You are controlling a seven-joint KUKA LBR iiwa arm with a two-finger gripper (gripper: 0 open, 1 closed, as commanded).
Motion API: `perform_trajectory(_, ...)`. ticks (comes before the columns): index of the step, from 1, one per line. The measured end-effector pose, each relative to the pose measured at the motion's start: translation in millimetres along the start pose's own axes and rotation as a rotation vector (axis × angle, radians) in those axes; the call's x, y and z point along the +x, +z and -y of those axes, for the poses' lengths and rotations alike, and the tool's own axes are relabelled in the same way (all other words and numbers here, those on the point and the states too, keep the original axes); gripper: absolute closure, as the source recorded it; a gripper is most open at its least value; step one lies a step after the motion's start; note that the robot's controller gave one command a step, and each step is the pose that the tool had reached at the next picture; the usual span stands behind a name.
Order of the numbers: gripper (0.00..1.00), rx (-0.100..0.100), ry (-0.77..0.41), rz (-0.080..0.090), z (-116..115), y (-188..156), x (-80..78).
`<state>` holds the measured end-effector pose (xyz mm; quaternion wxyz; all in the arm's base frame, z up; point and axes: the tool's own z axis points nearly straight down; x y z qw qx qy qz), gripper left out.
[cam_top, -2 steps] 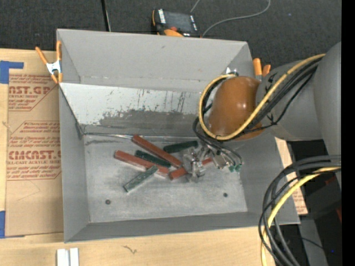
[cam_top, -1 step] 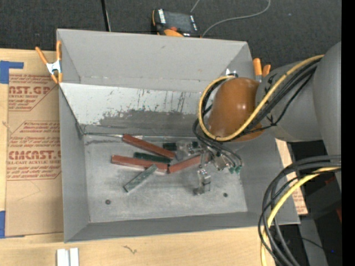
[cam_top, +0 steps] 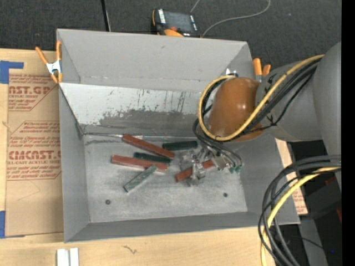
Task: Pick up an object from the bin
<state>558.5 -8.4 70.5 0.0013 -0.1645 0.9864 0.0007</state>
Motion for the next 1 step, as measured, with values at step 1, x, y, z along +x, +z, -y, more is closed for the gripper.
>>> perform_trajectory(1, 1.0, 0.004, 0.051, 0.006, 18.1, -117.5, 12.6)
